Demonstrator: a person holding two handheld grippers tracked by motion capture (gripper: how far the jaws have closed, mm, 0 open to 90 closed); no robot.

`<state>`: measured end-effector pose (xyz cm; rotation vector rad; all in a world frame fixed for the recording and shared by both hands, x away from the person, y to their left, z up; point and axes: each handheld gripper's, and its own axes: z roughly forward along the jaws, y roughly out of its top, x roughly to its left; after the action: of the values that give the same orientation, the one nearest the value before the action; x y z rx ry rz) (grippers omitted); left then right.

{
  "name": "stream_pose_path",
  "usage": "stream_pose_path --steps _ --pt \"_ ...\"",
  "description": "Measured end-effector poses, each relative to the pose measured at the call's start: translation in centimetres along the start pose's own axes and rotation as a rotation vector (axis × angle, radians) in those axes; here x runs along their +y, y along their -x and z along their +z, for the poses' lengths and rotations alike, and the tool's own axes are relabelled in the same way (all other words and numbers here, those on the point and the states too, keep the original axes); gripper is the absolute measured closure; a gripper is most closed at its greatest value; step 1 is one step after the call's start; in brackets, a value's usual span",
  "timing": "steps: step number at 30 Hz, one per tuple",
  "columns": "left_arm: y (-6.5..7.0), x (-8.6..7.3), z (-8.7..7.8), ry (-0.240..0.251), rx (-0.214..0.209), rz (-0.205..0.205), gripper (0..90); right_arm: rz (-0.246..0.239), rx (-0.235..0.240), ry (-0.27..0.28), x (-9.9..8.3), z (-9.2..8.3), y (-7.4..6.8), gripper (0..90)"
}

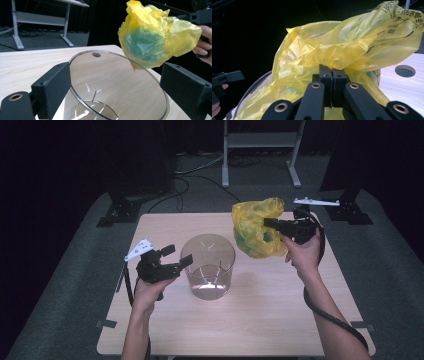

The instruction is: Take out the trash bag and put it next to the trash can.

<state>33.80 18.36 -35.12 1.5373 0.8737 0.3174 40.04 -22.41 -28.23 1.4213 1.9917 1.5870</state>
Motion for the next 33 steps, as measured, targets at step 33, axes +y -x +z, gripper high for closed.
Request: stream_pose_path --steps 33 --pt "0.1 -0.1 0.0 -0.005 0.002 0.002 8.8 0.025 -0.052 -0.064 -2.6 1.7 2.4 90.0"
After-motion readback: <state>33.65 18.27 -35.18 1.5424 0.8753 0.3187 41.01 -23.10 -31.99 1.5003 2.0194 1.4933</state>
